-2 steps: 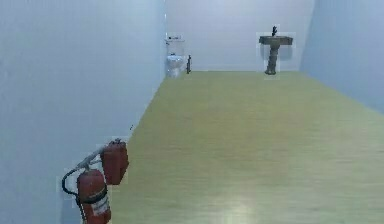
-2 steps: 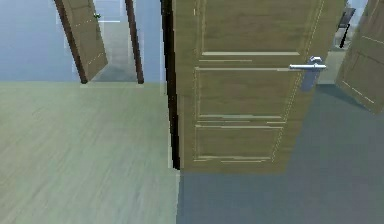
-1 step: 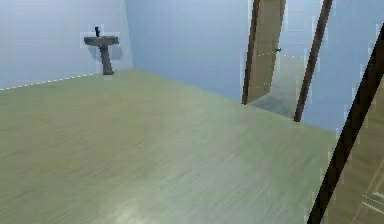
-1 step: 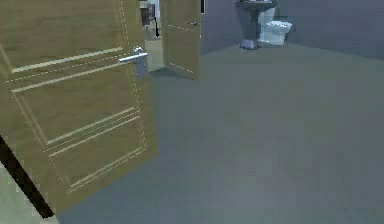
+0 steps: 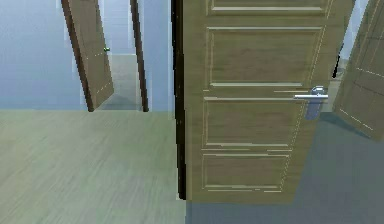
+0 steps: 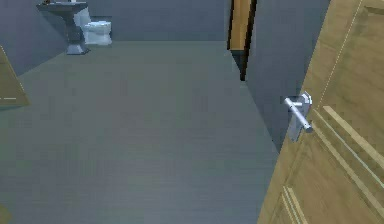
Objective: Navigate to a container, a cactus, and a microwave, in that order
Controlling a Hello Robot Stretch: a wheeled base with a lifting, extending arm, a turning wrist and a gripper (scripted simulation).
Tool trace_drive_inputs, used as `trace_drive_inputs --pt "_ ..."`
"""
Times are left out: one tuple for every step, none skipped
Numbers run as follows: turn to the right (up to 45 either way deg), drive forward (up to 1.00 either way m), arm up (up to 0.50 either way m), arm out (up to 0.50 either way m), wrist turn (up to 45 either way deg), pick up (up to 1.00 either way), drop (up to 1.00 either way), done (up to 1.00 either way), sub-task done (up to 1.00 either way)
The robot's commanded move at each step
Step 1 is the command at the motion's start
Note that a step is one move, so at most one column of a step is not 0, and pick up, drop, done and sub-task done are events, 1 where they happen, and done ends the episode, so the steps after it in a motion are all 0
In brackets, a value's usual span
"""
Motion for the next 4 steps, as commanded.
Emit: trace_drive_inputs --pt "0.0 0.05 0.0 0.0 0.0 0.0 0.0 0.0 0.0" --pt "-45.0 0.0 0.0 0.0 0.0 0.0 0.0 0.0 0.0" --pt "-36.0 0.0 0.0 0.0 0.0 0.0 0.0 0.0 0.0" --pt "0.0 0.35 0.0 0.0 0.0 0.0 0.0 0.0 0.0"
